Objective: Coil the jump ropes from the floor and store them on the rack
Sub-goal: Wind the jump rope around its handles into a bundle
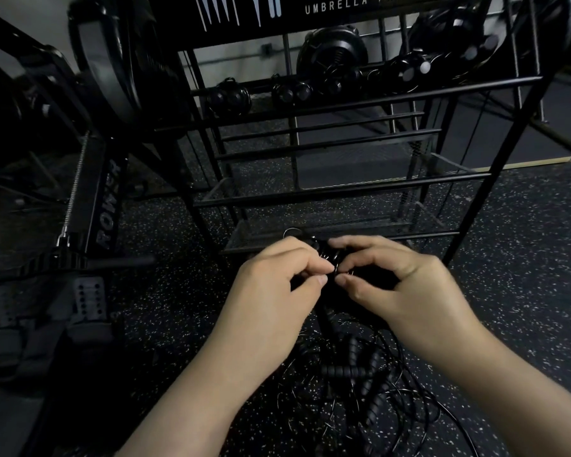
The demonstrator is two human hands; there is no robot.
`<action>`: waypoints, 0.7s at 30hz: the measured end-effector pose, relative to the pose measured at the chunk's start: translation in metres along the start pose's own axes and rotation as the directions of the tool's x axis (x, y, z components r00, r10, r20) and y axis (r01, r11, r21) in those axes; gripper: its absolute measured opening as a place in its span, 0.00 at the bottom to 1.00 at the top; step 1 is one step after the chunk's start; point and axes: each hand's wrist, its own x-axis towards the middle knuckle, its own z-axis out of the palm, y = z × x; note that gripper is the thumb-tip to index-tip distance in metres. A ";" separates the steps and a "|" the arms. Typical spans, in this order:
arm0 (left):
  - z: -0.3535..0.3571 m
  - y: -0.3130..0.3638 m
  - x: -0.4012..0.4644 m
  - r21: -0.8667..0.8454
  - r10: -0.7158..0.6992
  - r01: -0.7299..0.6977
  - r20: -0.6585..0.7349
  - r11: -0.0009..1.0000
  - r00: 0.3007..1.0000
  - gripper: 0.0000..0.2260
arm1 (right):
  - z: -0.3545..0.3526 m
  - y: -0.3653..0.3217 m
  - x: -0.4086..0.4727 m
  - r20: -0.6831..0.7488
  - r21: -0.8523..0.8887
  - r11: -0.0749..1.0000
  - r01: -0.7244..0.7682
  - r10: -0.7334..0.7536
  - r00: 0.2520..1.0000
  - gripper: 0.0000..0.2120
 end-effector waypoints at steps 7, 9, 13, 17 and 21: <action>0.006 -0.004 -0.001 0.044 0.047 -0.043 -0.085 0.998 0.995 0.10 | 0.006 -0.001 0.000 -0.025 -0.015 1.000 -0.018 0.018 1.000 0.06; 0.007 -0.004 -0.001 0.064 0.090 -0.084 -0.104 0.994 0.991 0.10 | 0.006 -0.003 0.000 -0.019 0.007 1.000 -0.018 0.018 1.000 0.07; 0.008 -0.007 -0.001 0.092 0.096 -0.087 -0.103 0.992 0.990 0.12 | 0.004 -0.004 -0.001 -0.017 0.017 1.000 -0.023 0.023 1.000 0.06; 0.012 -0.006 -0.003 0.231 0.176 -0.151 -0.089 0.961 0.980 0.15 | 0.005 -0.004 -0.002 -0.018 0.022 0.999 -0.034 0.035 0.999 0.05; 0.018 -0.005 -0.007 0.282 0.200 -0.138 -0.202 0.949 0.959 0.15 | 0.009 -0.007 -0.003 -0.011 0.077 0.996 -0.054 0.055 0.998 0.11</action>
